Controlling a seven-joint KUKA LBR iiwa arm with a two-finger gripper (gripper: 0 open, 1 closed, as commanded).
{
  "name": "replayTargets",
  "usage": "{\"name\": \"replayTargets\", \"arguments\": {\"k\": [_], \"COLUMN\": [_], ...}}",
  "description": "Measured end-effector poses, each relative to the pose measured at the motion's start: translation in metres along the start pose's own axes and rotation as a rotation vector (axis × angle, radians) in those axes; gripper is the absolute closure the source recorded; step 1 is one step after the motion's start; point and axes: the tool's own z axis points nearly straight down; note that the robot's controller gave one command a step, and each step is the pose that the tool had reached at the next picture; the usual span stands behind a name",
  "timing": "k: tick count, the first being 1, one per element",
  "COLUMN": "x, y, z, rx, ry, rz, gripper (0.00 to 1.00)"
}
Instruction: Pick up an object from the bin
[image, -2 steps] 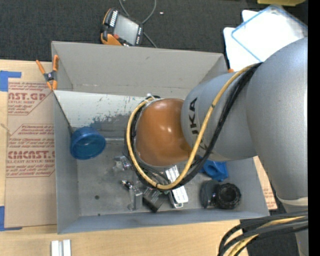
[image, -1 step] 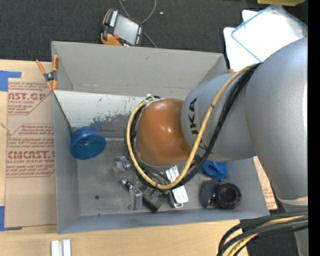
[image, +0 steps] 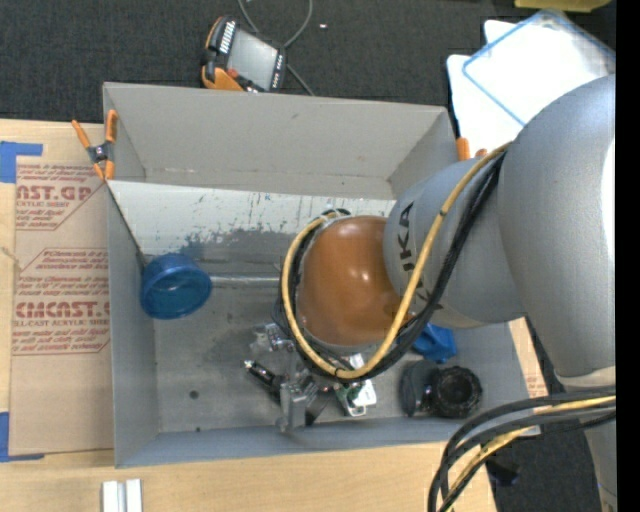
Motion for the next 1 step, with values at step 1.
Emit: {"name": "replayTargets", "arguments": {"k": [1], "x": [-0.0038], "y": [-0.0282], "z": [-0.0047], "rx": [-0.002], "ry": [-0.006], "rz": [0.001], "gripper": [0.0]}}
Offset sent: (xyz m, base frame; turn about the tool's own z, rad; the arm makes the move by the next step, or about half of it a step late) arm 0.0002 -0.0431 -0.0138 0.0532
